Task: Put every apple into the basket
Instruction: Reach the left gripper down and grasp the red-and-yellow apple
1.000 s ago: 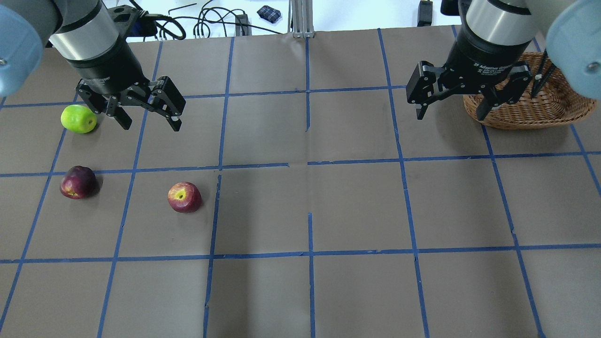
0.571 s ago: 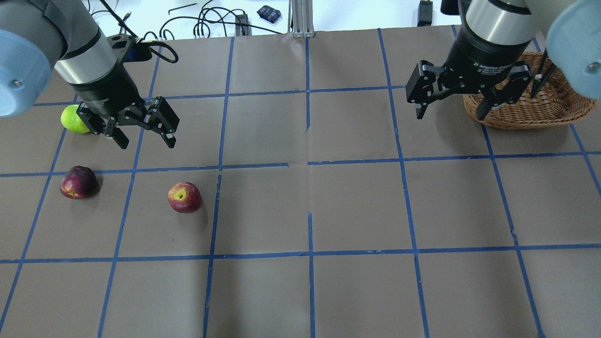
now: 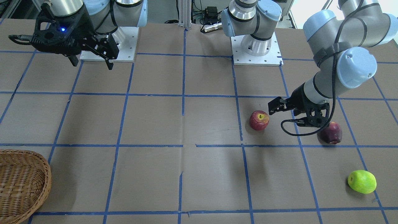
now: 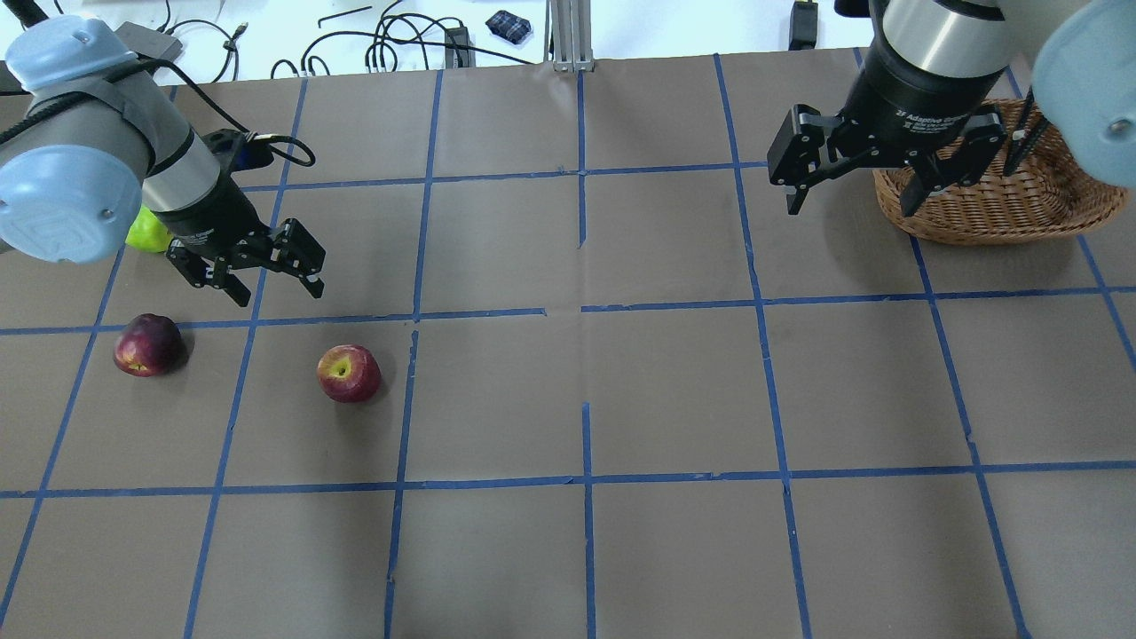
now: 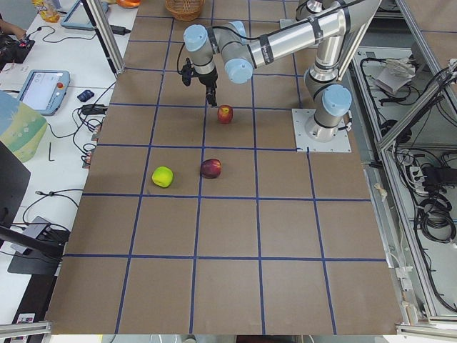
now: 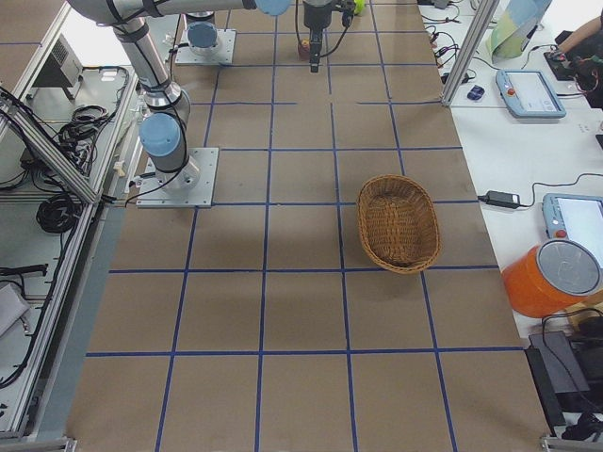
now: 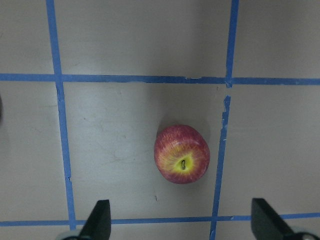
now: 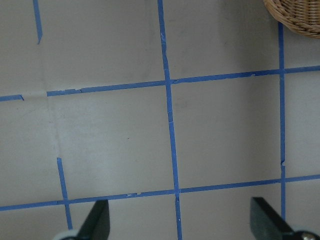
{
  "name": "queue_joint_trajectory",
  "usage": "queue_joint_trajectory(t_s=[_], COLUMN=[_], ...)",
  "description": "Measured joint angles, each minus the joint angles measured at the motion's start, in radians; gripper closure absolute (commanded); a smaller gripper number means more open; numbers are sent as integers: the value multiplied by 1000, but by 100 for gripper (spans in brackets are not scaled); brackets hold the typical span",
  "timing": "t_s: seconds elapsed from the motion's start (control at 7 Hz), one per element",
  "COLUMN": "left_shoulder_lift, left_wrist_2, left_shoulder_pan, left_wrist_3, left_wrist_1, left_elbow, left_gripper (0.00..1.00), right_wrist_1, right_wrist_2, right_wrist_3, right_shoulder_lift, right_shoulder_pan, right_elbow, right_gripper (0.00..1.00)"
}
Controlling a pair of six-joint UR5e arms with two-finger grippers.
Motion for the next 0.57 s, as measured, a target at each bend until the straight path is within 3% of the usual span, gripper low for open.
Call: queue_joint_trajectory(t_s=[0.57], left_shoulder_lift=[-73], left_wrist_2=[-2], left_shoulder_pan=[-13], left_wrist_3=[18], left_wrist_1=[156], left_elbow=[-93], left_gripper=[0], right_wrist_1=[0], right_wrist_2=[2], right_wrist_3=[2], right_shoulder_lift=[-3], right_shoulder_pan=[3], right_elbow=[6], right_gripper=[0])
